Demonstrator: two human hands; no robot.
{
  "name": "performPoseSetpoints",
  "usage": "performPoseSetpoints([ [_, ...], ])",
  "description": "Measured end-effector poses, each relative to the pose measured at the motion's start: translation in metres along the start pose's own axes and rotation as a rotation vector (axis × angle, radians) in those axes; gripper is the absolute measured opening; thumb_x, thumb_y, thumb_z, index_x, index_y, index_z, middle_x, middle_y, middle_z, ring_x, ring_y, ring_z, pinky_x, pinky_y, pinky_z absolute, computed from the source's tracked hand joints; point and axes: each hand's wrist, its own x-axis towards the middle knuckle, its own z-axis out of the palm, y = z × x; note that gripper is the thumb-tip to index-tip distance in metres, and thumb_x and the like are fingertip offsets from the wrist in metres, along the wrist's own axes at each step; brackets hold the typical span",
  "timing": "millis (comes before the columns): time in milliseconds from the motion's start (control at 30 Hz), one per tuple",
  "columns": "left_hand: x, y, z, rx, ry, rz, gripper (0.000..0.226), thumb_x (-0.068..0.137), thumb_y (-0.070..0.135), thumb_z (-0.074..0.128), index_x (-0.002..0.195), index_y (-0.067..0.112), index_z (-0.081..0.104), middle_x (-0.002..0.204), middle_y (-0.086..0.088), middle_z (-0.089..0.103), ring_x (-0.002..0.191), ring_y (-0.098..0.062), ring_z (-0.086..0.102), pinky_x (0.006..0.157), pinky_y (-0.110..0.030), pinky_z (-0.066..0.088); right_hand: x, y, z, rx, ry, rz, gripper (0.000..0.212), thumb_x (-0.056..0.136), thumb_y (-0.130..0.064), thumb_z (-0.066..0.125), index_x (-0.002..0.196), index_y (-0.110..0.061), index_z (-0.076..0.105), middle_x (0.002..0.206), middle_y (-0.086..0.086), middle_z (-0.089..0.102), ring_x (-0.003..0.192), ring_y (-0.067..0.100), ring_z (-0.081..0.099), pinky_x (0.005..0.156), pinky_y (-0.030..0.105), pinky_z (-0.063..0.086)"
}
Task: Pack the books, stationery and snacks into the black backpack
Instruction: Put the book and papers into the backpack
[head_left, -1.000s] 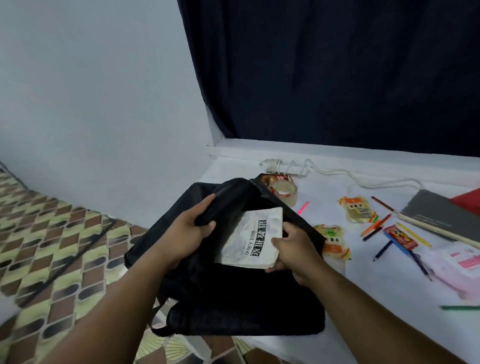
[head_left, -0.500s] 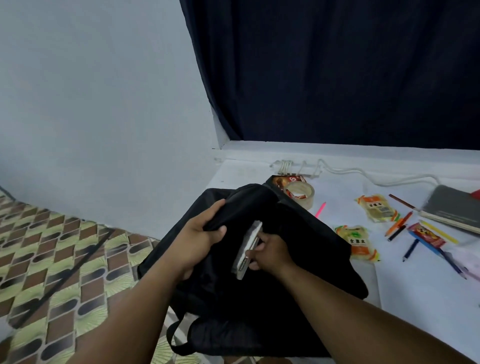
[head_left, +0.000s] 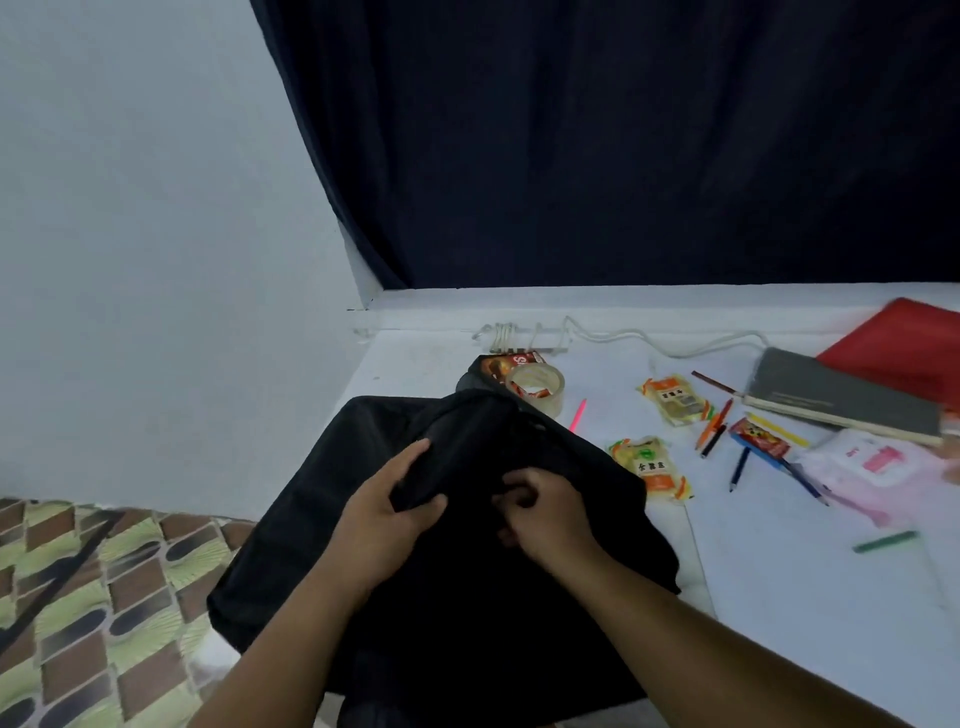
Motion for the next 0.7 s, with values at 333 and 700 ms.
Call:
performPoseSetpoints([
  [333, 0.008, 0.015, 0.134, 0.23, 0.01, 0.426, 0.023, 0.088, 0.023, 0.076, 0.111, 0.026, 0.073, 0.137, 0.009, 0.06, 0.133, -0.008, 0.05, 0.111, -0.028, 0.042, -0.019, 0.001, -0.13, -0.006, 0.317, -0.076, 0.011, 0.092, -0.009, 0.062, 0.098, -0.016, 0.068, 0.089, 0.003, 0.07, 0.057, 0.02, 0.071, 0.06, 0.035, 0.062],
  [700, 0.03, 0.048, 0.244, 0.563, 0.055, 0.373, 0.03, 0.082, 0.045, 0.062, 0.112, 0.039, 0.065, 0.13, 0.012, 0.051, 0.131, -0.021, 0.038, 0.108, -0.048, 0.025, 0.006, 0.038, -0.277, -0.067, 0.581, -0.002, 0.013, 0.089, -0.011, 0.064, 0.095, -0.023, 0.064, 0.093, -0.002, 0.069, 0.073, 0.02, 0.071, 0.07, 0.04, 0.062],
])
